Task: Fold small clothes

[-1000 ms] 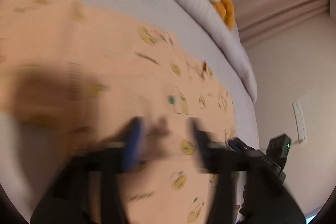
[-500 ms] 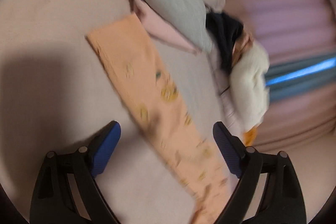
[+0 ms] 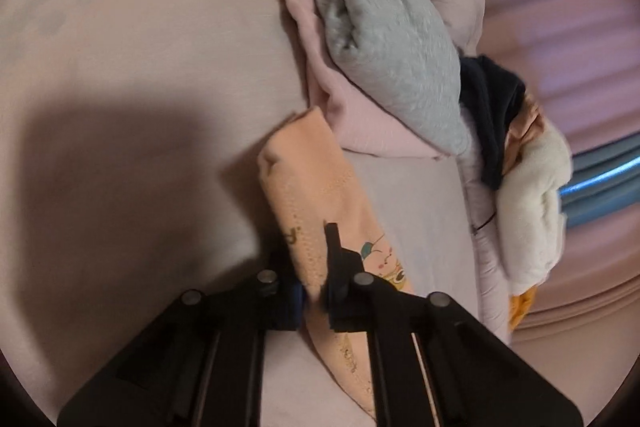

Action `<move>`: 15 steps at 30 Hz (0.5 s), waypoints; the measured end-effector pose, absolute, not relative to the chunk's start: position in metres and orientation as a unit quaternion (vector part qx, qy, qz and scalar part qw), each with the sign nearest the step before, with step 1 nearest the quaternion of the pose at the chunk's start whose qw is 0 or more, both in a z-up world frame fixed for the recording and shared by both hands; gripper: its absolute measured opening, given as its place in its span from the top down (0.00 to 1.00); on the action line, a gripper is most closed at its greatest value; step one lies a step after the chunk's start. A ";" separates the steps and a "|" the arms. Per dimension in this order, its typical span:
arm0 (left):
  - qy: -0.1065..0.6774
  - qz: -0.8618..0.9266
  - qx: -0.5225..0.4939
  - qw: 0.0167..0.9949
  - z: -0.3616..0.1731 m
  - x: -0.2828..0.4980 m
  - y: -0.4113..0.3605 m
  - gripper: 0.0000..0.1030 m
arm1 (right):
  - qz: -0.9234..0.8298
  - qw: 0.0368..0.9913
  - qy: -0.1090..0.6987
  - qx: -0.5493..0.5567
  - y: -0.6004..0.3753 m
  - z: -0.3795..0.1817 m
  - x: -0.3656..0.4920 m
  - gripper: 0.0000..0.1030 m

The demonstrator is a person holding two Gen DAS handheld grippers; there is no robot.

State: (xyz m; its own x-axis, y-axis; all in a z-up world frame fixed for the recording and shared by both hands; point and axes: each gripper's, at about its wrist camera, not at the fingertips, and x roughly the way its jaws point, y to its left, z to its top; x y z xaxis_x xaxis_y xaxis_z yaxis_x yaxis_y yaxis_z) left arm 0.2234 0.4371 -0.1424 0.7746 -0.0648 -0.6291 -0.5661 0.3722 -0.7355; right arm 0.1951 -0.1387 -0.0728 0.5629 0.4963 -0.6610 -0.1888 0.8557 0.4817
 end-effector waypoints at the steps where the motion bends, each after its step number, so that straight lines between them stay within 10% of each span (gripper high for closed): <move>1: 0.295 0.162 -0.538 0.773 -0.143 0.222 0.437 0.94 | 0.197 0.865 0.424 0.183 -0.139 -0.073 0.194 0.44; 15: 0.285 0.026 -0.329 0.900 -0.004 0.244 0.273 0.99 | 0.198 0.865 0.410 0.209 -0.169 -0.074 0.165 0.44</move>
